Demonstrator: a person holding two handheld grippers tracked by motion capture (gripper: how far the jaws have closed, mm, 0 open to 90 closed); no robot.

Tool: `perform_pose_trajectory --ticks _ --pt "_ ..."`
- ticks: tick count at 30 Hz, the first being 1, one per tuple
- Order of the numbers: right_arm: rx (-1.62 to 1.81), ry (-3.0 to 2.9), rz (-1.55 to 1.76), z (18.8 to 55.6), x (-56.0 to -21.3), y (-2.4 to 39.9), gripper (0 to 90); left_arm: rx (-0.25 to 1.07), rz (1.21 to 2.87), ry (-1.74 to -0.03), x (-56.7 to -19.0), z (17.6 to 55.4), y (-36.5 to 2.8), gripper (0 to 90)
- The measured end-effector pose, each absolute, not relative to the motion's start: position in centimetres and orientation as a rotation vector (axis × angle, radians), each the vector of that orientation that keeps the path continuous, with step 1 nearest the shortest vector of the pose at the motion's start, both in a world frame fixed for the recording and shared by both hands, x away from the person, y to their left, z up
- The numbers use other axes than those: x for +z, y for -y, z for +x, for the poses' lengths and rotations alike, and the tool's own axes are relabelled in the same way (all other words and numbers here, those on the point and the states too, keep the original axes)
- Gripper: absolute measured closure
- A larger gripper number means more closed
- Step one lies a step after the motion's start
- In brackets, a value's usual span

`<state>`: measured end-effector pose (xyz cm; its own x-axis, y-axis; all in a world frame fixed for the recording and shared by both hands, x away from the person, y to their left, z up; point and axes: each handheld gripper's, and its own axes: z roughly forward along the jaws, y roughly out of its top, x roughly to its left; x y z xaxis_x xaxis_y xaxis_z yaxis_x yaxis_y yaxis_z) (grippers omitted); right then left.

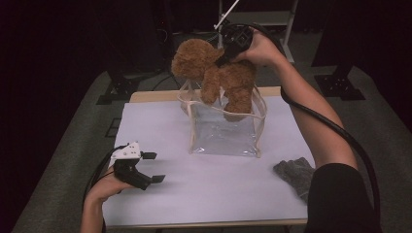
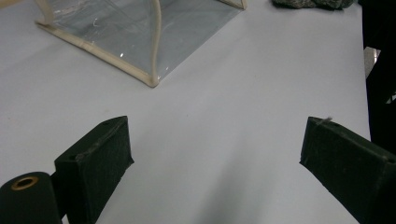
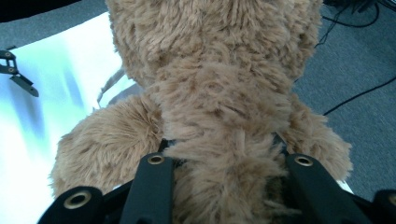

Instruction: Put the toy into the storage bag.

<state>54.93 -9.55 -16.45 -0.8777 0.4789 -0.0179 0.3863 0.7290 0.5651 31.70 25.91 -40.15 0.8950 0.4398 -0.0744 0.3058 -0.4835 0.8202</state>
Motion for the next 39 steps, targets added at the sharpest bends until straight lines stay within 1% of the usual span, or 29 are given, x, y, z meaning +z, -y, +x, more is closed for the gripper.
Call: perform_pose_trajectory --ticks 7,16,27,39 --pt "0.823 -2.743 0.737 55.1 -17.0 9.7 65.3 0.179 2.111 -0.536 -40.2 31.6 -25.9 7.8" --pt "0.802 -2.763 0.717 54.7 -18.6 9.8 65.1 0.175 2.111 -0.534 -40.3 31.7 -25.8 7.7" --pt "0.743 -2.838 0.679 53.1 -22.3 9.9 65.3 0.172 2.116 -0.523 -40.3 31.7 -25.6 7.8" --pt "0.690 -2.887 0.691 52.0 -24.9 10.5 65.5 0.163 2.121 -0.521 -40.4 31.7 -25.4 7.8"
